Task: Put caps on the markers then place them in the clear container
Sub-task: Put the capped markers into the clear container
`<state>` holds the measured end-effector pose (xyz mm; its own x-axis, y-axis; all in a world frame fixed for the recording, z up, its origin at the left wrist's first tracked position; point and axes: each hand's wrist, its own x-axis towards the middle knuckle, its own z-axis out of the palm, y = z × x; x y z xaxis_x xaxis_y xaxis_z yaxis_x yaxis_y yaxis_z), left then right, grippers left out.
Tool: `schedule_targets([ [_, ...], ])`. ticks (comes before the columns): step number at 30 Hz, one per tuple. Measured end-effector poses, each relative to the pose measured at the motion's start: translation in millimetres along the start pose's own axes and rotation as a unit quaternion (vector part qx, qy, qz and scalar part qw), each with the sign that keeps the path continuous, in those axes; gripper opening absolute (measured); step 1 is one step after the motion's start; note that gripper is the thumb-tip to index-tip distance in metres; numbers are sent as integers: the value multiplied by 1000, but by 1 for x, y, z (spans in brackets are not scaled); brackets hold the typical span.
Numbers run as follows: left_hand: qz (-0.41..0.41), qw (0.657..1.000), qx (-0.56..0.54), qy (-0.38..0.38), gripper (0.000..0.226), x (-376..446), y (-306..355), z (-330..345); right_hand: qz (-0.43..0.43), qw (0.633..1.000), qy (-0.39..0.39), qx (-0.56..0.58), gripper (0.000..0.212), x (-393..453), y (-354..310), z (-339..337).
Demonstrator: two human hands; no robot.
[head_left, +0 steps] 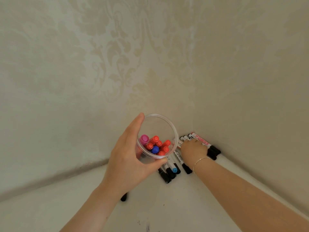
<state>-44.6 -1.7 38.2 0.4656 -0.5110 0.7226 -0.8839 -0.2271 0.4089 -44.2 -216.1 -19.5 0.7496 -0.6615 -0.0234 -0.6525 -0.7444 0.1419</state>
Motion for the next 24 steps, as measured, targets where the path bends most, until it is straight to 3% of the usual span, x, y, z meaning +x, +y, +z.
schedule_targets([
  [10,5,1000,4,-9,107,3,-7,2,4,999,9,54,57,9,3,5],
  [15,6,1000,-4,-15,107,1,-7,4,-53,990,-18,129,42,7,13,-18],
  [18,9,1000,-6,-10,106,0,-5,4,-78,968,-44,233,31,-1,28,-54],
  [24,-3,1000,-10,14,103,-3,0,7,-139,916,-24,375,7,-59,80,-146],
])
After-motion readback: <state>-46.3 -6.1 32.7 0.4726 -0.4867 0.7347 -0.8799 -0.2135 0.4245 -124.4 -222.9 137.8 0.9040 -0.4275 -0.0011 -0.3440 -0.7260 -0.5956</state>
